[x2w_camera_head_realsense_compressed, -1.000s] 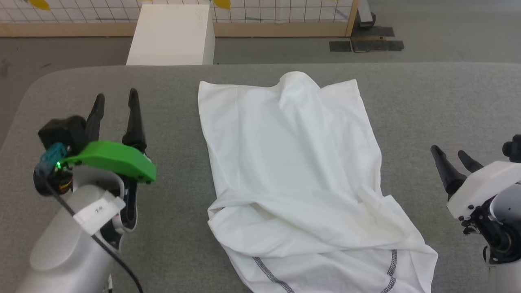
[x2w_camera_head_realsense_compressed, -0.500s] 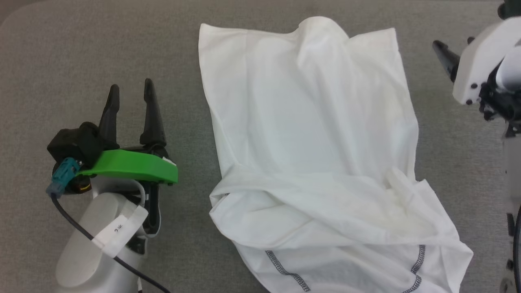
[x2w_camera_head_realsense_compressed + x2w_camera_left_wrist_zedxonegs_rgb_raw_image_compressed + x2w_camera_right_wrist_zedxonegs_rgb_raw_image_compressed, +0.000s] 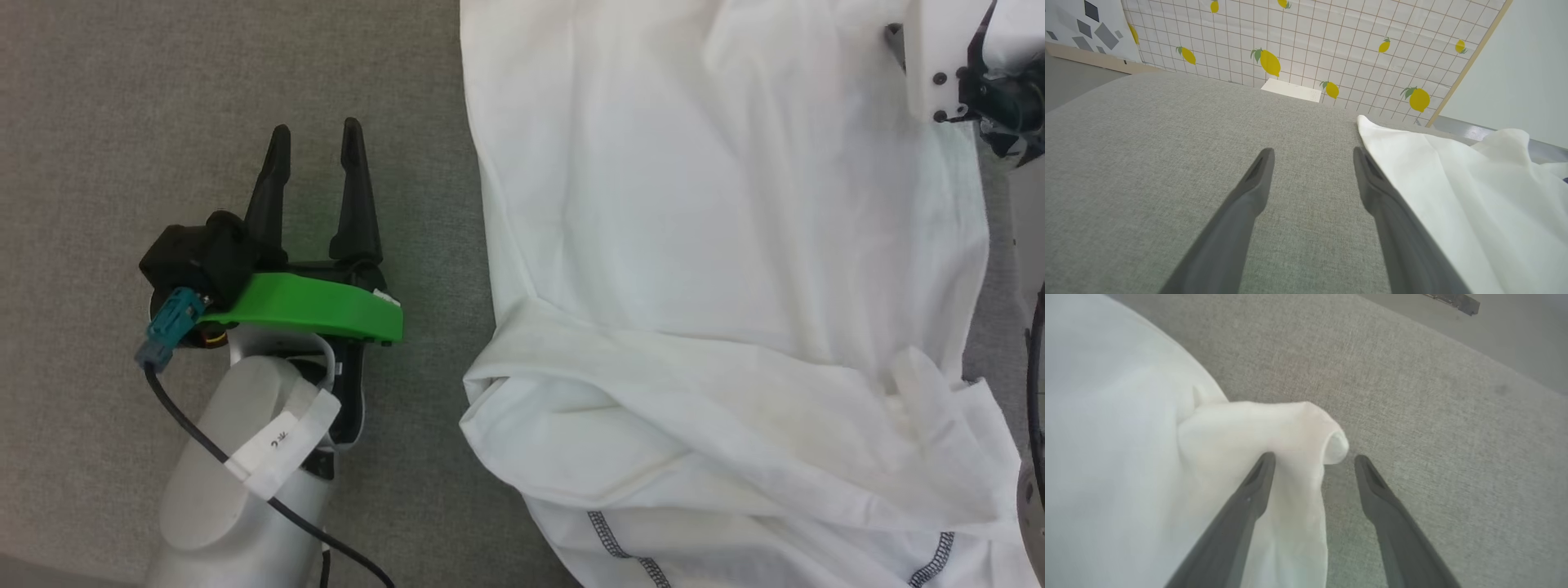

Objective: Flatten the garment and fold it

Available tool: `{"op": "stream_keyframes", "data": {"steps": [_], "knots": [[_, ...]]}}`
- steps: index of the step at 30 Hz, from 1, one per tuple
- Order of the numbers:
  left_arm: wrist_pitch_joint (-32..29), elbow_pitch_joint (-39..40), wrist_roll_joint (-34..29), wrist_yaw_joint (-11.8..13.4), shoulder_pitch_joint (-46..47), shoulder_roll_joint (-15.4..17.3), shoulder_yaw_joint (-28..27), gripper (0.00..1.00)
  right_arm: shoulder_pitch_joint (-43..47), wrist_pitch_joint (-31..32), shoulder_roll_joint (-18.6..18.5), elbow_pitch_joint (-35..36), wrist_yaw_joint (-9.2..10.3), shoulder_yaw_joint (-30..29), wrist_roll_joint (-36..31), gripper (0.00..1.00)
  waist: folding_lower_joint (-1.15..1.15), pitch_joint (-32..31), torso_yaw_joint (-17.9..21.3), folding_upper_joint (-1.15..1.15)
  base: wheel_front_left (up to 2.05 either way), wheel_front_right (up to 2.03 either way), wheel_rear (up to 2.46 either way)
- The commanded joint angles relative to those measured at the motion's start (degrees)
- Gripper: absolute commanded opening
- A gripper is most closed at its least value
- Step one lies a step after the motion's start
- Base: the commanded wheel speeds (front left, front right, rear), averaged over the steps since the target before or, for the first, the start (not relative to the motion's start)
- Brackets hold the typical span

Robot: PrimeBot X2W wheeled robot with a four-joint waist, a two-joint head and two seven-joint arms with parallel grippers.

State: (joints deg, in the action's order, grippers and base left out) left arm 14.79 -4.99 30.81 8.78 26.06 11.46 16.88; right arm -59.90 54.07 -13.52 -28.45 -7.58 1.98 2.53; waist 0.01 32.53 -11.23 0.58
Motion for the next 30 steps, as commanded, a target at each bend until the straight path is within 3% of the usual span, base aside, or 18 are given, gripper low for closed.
{"op": "stream_keyframes", "data": {"steps": [1,8,10,11,16,24,30], "knots": [[0.2,-0.1,-0.7,-0.5,0.9,-0.6,-0.4,1.0,-0.9,0.7,-0.1,-0.8,0.09,0.4,-0.9,1.0,-0.01,2.7,-2.4,-0.57,0.0,0.0,0.0],[0.2,-1.1,-2.1,-2.0,0.9,-1.9,-1.4,1.0,-0.3,5.2,-0.9,-3.3,0.09,2.2,-1.1,1.0,-0.01,2.7,-2.5,-0.57,0.0,0.0,0.0],[0.2,-1.6,-2.3,-2.4,0.9,-2.1,-1.7,1.0,-0.1,6.4,-1.1,-3.3,0.09,2.1,-0.5,0.15,-0.01,2.5,-2.3,-0.57,0.0,0.0,0.0],[0.2,-1.9,-2.4,-2.6,0.8,-2.2,-1.7,1.0,0.0,6.9,-1.4,-3.1,0.09,2.1,-0.4,0.0,-0.01,2.2,-2.2,-0.57,0.0,0.0,0.0],[0.2,-3.1,-2.6,-3.2,0.3,-2.4,-2.3,1.0,0.2,6.6,-2.2,-1.1,0.09,1.0,0.7,0.0,-0.01,0.5,-1.1,-0.57,0.0,0.0,0.0],[-0.7,-5.2,-2.2,-4.1,0.6,-1.7,-2.3,1.0,1.3,-3.0,-1.6,2.3,0.09,-2.8,2.8,0.0,-0.01,-4.3,1.6,-0.57,0.0,0.0,0.0],[-7.8,-7.8,-0.9,-3.7,6.3,-1.6,-1.6,1.0,2.7,-7.6,-1.1,3.2,0.09,-2.7,4.3,0.0,-0.01,-5.8,3.6,-0.57,0.0,0.0,0.0]]}}
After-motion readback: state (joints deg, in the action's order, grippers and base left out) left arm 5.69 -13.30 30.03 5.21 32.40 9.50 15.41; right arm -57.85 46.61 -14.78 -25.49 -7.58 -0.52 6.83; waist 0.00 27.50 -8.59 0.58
